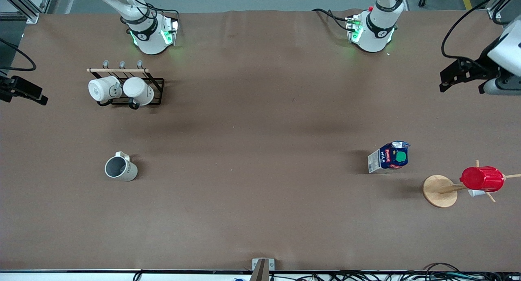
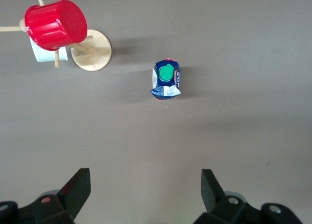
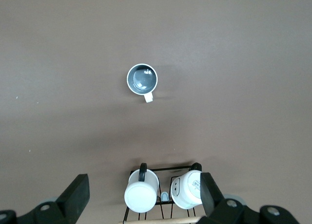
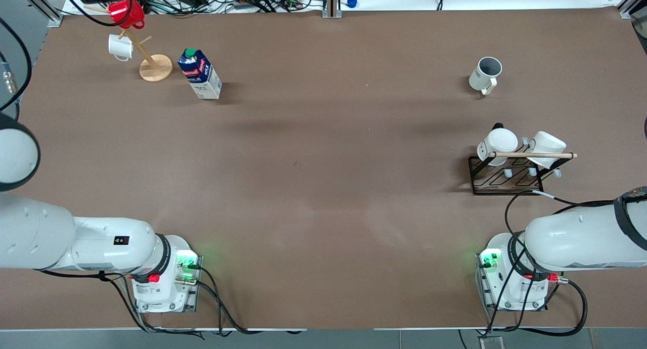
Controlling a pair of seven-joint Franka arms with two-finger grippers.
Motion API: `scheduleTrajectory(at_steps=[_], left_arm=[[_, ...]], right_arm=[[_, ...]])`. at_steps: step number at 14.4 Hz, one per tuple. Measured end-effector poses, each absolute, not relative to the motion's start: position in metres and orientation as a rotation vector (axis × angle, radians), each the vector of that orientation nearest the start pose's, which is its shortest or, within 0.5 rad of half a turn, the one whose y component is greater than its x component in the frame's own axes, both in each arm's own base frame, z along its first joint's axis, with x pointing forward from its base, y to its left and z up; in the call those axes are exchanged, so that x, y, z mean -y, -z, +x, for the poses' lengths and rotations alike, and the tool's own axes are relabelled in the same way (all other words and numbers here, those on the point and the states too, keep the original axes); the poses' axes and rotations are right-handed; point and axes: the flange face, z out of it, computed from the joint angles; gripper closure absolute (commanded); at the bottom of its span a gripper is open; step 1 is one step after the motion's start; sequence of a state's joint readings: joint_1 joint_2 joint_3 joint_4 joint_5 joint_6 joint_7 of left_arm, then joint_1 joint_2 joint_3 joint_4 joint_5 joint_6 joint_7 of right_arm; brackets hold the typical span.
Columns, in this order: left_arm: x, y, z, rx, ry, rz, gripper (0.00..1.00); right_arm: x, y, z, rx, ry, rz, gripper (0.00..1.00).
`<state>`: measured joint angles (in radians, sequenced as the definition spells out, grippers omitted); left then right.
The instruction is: Place cup and milk on table
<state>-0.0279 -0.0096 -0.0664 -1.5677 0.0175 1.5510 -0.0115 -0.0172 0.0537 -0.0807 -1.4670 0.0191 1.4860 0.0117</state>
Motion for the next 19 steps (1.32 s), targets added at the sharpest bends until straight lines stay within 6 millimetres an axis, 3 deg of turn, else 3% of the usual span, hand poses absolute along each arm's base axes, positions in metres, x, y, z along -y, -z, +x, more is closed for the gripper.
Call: scheduleTrajectory(at_steps=[2,4,8,11,13,15,19], left_arm=[[0.052,-0.597,0.570,-0.132,-0.054,-3.123,0.00],[0.053,-0.557,0.594,-0.133,-0.071,-3.127,0.00],[0.055,-0.469,0.622,-0.138,0.023,-3.137,0.00],[0.056,-0.413,0.627,-0.141,0.037,-3.141,0.00],[0.057,-0.386,0.631,-0.141,0.004,-3.143,0.00],[0.057,-0.366,0.631,-0.141,-0.043,-3.143,0.00],[0.057,-0.342,0.628,-0.142,-0.109,-3.141,0.19]], right_arm=[[0.051,-0.626,0.562,-0.148,-0.085,-3.120,0.00],[0.048,-0.593,0.579,-0.118,-0.111,-3.122,0.00],[0.045,-0.470,0.635,0.048,-0.132,-3.133,0.00],[0.049,-0.381,0.647,0.171,-0.088,-3.139,0.00],[0.053,-0.338,0.643,0.222,-0.065,-3.142,0.00],[0.054,-0.310,0.640,0.238,-0.044,-3.146,0.02],[0.052,-0.269,0.639,0.258,0.005,-3.155,0.10]])
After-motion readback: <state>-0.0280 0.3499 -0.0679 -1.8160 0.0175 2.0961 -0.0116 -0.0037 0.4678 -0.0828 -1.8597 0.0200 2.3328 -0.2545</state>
